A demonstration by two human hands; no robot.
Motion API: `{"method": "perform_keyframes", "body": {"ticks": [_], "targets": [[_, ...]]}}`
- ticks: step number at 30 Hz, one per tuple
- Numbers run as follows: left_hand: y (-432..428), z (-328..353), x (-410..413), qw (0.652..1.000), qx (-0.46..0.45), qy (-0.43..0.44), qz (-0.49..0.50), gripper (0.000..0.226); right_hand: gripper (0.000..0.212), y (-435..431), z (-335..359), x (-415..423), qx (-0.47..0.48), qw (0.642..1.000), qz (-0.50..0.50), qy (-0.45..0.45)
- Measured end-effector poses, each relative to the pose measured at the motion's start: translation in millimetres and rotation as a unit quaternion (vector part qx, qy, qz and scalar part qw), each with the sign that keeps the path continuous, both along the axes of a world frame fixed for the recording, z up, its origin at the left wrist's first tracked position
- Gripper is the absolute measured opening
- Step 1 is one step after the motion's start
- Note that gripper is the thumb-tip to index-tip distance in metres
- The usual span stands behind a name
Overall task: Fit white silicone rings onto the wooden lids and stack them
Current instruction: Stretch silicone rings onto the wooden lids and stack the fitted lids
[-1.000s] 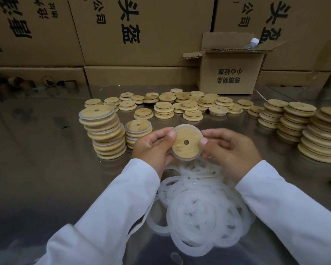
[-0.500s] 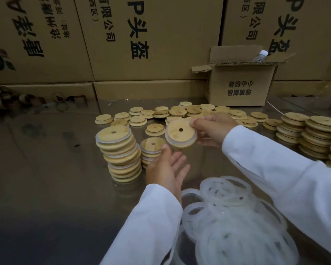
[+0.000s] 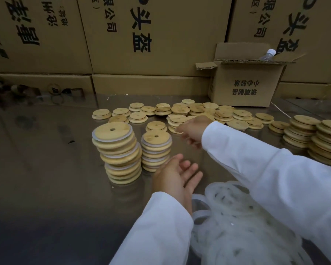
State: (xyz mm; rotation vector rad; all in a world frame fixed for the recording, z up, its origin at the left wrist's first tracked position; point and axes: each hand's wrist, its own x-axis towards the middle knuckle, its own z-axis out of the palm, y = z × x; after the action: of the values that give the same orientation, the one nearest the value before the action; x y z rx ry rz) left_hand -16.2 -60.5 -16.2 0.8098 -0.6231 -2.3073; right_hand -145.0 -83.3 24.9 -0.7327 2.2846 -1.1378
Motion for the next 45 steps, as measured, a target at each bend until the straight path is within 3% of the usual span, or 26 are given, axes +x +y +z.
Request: {"method": "perform_keyframes", "body": {"ticks": [6,9,16,23,25,30,34,36,41,45], "targets": [[1,-5,1,0.999,-0.014,0.018,-0.033,0.011,0.03,23,-10,-68,0.007,0.98,-0.122,0.156],[1,-6,-1,0.999,-0.033,0.022,-0.028,0.011,0.036,31,-24,-87,0.043,0.969,-0.168,0.174],[3,-5,-3,0.997,-0.069,0.024,-0.032,0.013,0.074,16,-46,-93,0.06,0.967,-0.171,0.178],[0,-3,-4,0.991,-0.13,0.0,-0.032,0.02,0.064,25,-37,-70,0.117,0.944,-0.131,0.279],[2,0,-4,0.989,-0.142,0.008,-0.048,0.017,0.064,41,-32,-57,0.067,0.948,-0.109,0.291],[8,9,-1,0.984,-0.153,0.027,-0.091,0.007,0.053,100,-6,1,-0.19,0.933,-0.037,0.304],[13,12,7,0.963,-0.199,0.052,-0.176,0.046,0.054,140,7,44,-0.2,0.92,0.005,0.338],[16,14,13,0.95,-0.239,0.076,-0.185,0.05,0.057,151,4,57,-0.202,0.908,0.02,0.365],[24,14,20,0.926,-0.365,0.032,-0.097,0.014,0.059,160,-15,75,-0.267,0.884,0.007,0.385],[18,9,21,0.926,-0.371,-0.002,-0.063,0.01,0.062,163,-23,70,-0.283,0.915,0.033,0.286]]}}
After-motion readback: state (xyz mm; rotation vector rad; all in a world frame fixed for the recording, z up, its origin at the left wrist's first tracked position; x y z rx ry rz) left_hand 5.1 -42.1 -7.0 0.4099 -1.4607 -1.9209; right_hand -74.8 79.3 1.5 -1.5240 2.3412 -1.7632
